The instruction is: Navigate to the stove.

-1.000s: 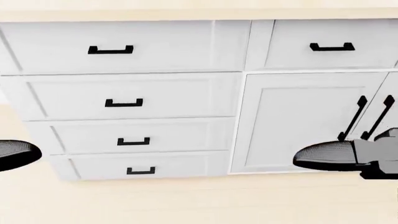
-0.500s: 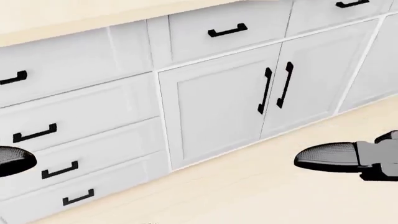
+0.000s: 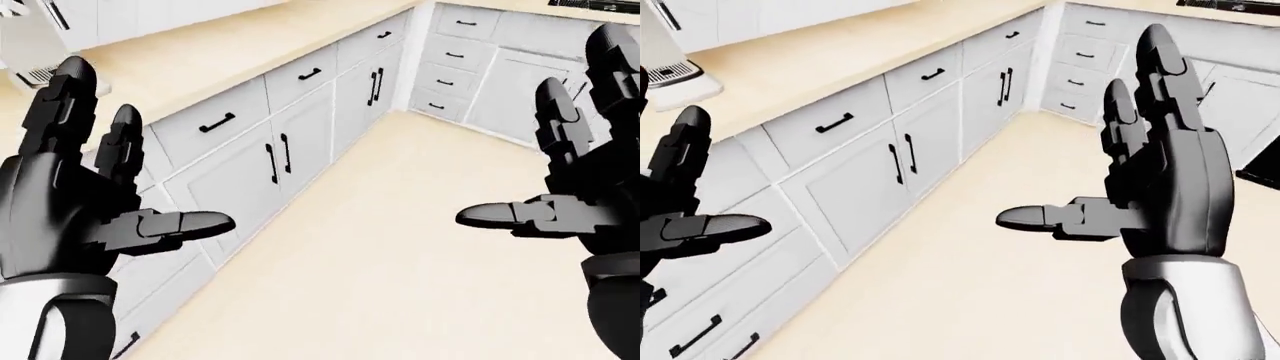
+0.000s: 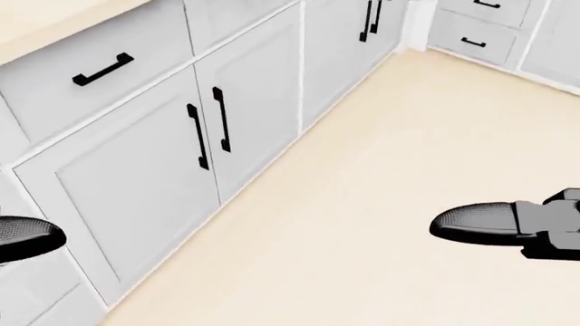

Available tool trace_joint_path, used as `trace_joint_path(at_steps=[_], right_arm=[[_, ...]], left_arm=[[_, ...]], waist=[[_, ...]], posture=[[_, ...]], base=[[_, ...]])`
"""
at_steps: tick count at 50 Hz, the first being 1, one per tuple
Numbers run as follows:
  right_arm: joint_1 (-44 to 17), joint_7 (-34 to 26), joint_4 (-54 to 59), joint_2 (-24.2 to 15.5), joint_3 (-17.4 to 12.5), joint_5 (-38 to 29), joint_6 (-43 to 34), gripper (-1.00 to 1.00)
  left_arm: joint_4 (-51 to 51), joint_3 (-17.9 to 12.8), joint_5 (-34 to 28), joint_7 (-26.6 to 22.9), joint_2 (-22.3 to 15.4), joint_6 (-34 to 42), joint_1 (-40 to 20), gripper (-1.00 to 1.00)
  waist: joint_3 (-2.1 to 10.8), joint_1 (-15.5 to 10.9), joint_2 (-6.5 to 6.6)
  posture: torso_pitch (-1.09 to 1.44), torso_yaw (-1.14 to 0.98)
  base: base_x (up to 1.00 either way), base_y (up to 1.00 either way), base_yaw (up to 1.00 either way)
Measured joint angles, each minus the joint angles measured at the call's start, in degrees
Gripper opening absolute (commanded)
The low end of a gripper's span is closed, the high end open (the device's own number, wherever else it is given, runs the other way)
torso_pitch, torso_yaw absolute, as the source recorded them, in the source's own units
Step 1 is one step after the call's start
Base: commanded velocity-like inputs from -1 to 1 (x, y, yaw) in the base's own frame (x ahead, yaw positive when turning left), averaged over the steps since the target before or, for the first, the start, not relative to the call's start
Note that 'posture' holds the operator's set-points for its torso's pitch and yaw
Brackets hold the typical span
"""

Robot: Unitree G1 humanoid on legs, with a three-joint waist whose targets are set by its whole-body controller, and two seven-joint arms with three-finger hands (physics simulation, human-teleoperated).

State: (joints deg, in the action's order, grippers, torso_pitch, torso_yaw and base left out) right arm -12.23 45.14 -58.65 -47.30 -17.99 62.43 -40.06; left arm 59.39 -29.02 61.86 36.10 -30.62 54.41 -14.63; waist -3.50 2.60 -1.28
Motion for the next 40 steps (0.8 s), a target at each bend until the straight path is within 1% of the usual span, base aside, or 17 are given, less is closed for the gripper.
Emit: trace_joint_path(at_steps=[5,7,8,10,13,17,20,22,24,26,28,32,34,35,37,39,40], right_arm=[[0.0,-0.4,-0.9,0.8,0.3,-1.0,0.9,1.00],[-0.3,-0.8,-0.7,0.9,0.6,-1.5,0.7,1.00],[-0.3,-1.1,-0.7,1.5,0.9,-1.9,0.6,1.00],[0.4,-1.7,-0.8,2.3,2.3,-2.5,-0.1,1.00],[0.3,-2.0,-0.7,1.8,2.0,-2.0,-0.8,1.00],[0.2,-1.6,-1.2,1.6,0.7,-2.5,0.1,1.00],[0.7,-1.8,-1.3,1.7,0.9,-2.9,0.5,1.00],[0.7,-2.0,-1.1,1.7,0.8,-2.9,0.5,1.00],[1.2,-1.7,-0.1,2.0,0.7,-3.0,0.0,1.00],[1.5,-1.4,0.1,2.0,0.5,-3.1,-0.3,1.00],[1.1,-1.5,-0.3,2.1,0.3,-3.4,-0.2,1.00],[0.7,-1.9,-0.8,2.5,0.3,-3.7,-0.3,1.00],[0.7,-2.1,-0.6,2.6,0.4,-3.9,-0.4,1.00],[0.4,-2.2,-0.5,2.4,0.4,-3.9,-0.4,1.00],[0.7,-2.4,-0.7,3.5,1.1,-3.8,-0.8,1.00],[0.7,-2.7,-0.7,3.8,1.8,-3.7,-1.5,1.00],[0.7,-2.9,-0.7,3.7,1.7,-3.7,-1.7,1.00]], left_arm=[[0.3,-0.3,-0.8,0.0,0.3,-0.9,0.0,1.00],[0.2,-0.3,-1.3,-0.3,0.5,-0.9,-0.2,1.00],[0.0,-0.5,-1.6,-0.4,0.6,-0.8,-0.3,1.00],[-0.6,-0.8,-2.2,-0.4,1.2,-0.3,0.3,1.00],[-0.7,-0.9,-2.8,-0.6,1.2,0.3,0.0,1.00],[-0.2,-1.1,-2.6,-0.8,0.9,-0.2,0.0,1.00],[-0.4,-1.1,-2.9,-0.9,1.1,-0.2,0.3,1.00],[-0.5,-1.0,-2.9,-0.9,0.9,-0.2,0.1,1.00],[-0.3,0.2,-2.8,-1.1,1.7,-0.1,0.5,1.00],[0.0,0.9,-2.4,-1.6,1.8,0.3,0.6,1.00],[0.0,0.7,-2.3,-1.8,1.8,0.6,0.2,1.00],[0.1,0.1,-2.6,-1.6,1.9,0.4,-0.2,1.00],[0.1,0.3,-2.4,-1.5,1.8,0.2,-0.1,1.00],[0.1,0.1,-2.2,-1.4,1.7,0.1,-0.2,1.00],[-0.5,-0.1,-2.6,-1.3,2.1,0.3,0.2,1.00],[-0.7,-0.6,-2.6,-1.1,2.4,1.0,0.2,1.00],[-0.6,-0.6,-2.8,-1.2,2.5,1.1,0.1,1.00]], waist=[[-1.36,-0.9,3.57],[-1.25,-1.6,5.70],[-0.88,-2.4,6.35],[-1.05,-2.8,6.02],[0.10,-2.5,4.93],[0.25,-2.7,1.74],[0.09,-3.0,-0.74],[0.58,-2.3,-2.65],[0.37,-1.0,-2.02],[0.65,-0.1,-1.38],[0.35,0.0,0.29],[-1.04,-0.8,3.21],[-1.27,-1.2,4.94],[-0.99,-1.7,6.22],[-1.11,-2.9,6.13],[-0.38,-2.7,6.06],[0.07,-2.6,5.62]], posture=[[0.00,0.00],[0.00,0.00],[0.00,0.00],[0.00,0.00],[0.00,0.00],[0.00,0.00],[0.00,0.00],[0.00,0.00],[0.00,0.00],[0.00,0.00],[0.00,0.00],[0.00,0.00],[0.00,0.00],[0.00,0.00],[0.00,0.00],[0.00,0.00],[0.00,0.00]], base=[[0.00,0.00,-1.00],[0.00,0.00,-1.00],[0.00,0.00,-1.00],[0.00,0.00,-1.00],[0.00,0.00,-1.00],[0.00,0.00,-1.00],[0.00,0.00,-1.00],[0.00,0.00,-1.00],[0.00,0.00,-1.00],[0.00,0.00,-1.00],[0.00,0.00,-1.00],[0.00,0.00,-1.00],[0.00,0.00,-1.00],[0.00,0.00,-1.00],[0.00,0.00,-1.00],[0.00,0.00,-1.00],[0.00,0.00,-1.00]])
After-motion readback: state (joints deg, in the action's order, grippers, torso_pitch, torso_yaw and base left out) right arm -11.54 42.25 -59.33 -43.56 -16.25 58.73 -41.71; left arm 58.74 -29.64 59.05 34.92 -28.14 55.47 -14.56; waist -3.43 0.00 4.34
